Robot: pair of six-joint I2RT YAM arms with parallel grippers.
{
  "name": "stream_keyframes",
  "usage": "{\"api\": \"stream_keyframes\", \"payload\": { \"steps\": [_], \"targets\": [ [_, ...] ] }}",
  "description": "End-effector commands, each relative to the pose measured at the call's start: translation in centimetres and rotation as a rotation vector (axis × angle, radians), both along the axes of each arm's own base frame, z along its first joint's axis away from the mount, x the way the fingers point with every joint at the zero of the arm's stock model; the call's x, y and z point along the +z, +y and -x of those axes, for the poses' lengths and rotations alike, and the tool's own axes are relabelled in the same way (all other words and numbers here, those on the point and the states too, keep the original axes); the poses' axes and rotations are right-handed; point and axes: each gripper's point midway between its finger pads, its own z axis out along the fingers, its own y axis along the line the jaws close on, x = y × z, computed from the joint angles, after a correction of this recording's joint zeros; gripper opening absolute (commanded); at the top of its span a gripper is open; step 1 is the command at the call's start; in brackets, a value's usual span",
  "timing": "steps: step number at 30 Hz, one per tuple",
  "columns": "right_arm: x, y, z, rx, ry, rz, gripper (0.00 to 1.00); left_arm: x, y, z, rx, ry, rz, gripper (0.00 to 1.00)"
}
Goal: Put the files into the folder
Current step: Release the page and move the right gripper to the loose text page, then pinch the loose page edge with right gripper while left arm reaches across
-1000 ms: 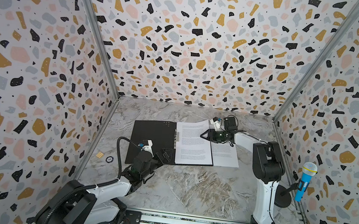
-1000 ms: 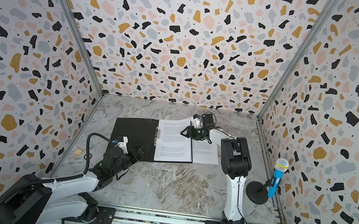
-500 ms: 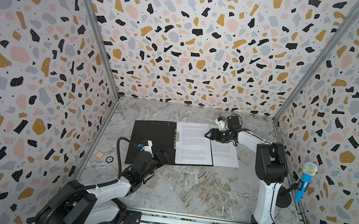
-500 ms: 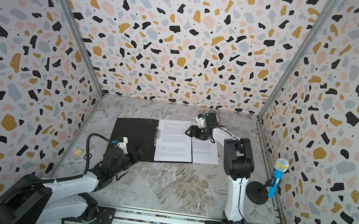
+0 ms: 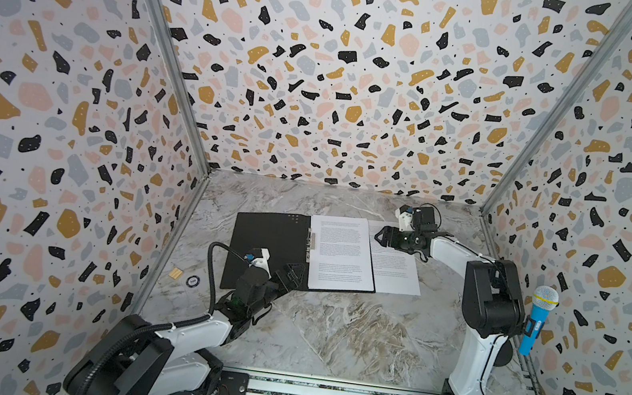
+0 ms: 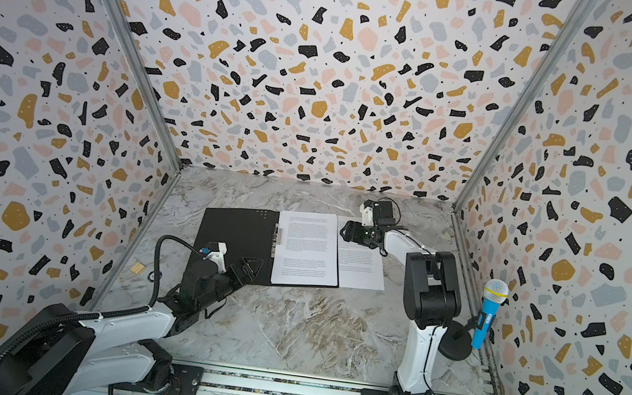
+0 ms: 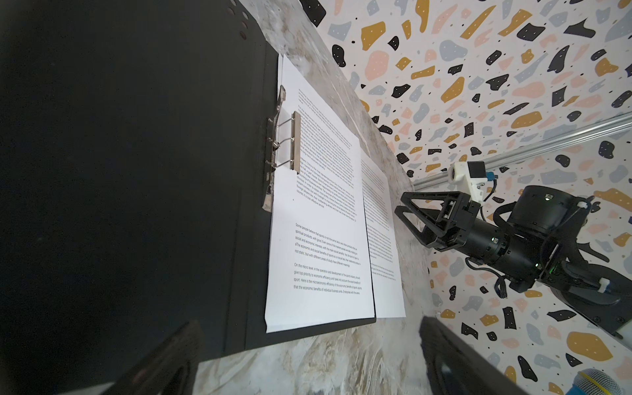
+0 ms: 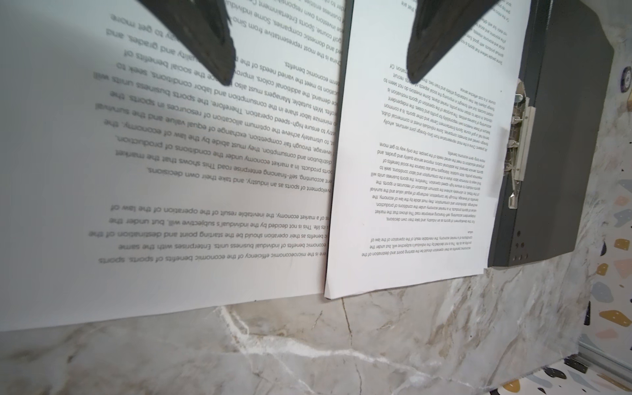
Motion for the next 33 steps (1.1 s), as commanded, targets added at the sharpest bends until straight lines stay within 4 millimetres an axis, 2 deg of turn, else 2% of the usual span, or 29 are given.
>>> {"api": "stream_keyframes", "payload": {
  "steps": [1, 8, 15, 28, 33],
  "targets": [
    [-0.4, -0.6, -0.2, -0.032, 0.003, 0.014, 0.79, 1.8, -0.4, -0.6, -0.008, -0.062, 0.035, 1.0],
    [-2.8, -2.6, 0.0, -0.102, 0.084, 0.036, 0.8, 2.1, -0.5, -0.7, -0.009, -0.069, 0.038, 0.99],
    [-3.8, -4.4, 0.5, -0.161, 0.121, 0.06, 0.8, 2.4, -0.6, -0.8, -0.012, -0.074, 0.043, 0.99],
    [-5.2, -9.4, 4.1, -0.298, 0.171, 0.015, 0.8, 3.4, -0.6, -1.2, -0.01, -0.093, 0.032, 1.0],
    [-5.1, -10.4, 6.3, -0.328, 0.167, -0.008, 0.8, 4.4, -1.0, -1.4, -0.021, -0.115, 0.026, 1.0]
  ]
}}
